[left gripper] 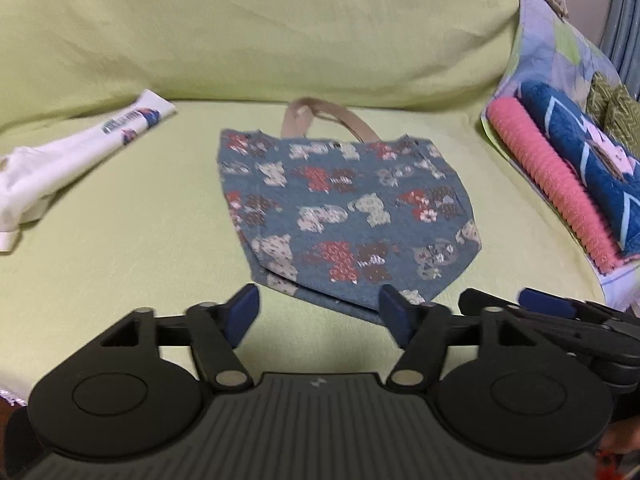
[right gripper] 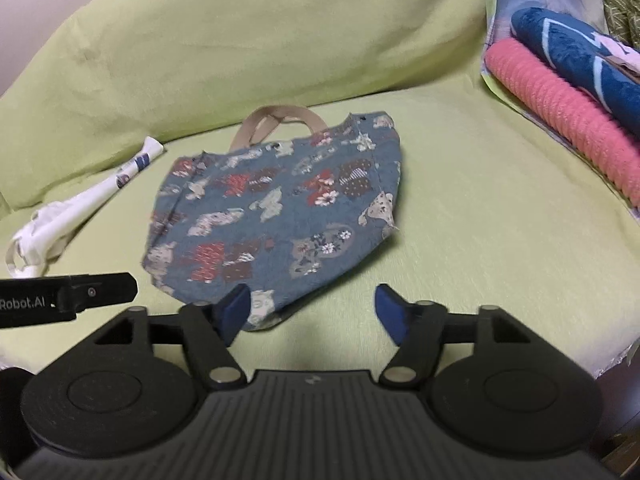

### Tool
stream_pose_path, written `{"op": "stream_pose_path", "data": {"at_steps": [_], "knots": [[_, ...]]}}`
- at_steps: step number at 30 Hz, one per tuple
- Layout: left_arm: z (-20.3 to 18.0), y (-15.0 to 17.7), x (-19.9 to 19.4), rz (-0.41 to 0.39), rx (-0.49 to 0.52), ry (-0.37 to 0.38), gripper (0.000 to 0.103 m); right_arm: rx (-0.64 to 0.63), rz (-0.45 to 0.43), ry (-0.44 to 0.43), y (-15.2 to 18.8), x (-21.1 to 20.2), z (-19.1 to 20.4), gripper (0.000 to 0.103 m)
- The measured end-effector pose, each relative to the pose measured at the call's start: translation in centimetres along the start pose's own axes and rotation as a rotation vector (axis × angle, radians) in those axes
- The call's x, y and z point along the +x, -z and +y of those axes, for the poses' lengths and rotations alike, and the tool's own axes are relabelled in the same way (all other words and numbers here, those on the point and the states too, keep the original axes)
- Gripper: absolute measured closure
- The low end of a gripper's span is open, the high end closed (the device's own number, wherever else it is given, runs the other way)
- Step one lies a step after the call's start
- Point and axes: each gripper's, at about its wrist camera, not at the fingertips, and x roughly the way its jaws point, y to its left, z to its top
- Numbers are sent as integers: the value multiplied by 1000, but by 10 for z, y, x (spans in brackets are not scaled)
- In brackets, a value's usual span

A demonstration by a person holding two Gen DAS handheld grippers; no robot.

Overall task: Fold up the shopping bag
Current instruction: 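Pull both grippers back from the tote bag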

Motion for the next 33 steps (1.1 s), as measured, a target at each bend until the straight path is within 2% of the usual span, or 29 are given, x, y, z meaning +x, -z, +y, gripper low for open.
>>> {"op": "stream_pose_path", "data": {"at_steps": [2,4,6,14,21,24,33], "knots": [[-1,-1,-12,-26,-5,1,30,1,-16,-13,-2,-12,3,22],[-2,-2,-24,-50,-9,6,26,-21,-33,-22,-4,-23,8,21],[-3,-2,-35,-70,-13,9,24,-44,-50,-23,-6,-34,12,14],[-6,3,-64,-110,-21,-23,13,-69,-80,9,-6,-59,18,2],[-11,12,-83,-120,-21,-63,10,-92,-74,53,4,-72,20,1],[-12,14,-90,-141,-21,-69,4,-104,-84,55,6,-79,21,1],[-7,14,-97,-165,-17,-94,2,-95,-133,95,-2,-93,29,1]]}}
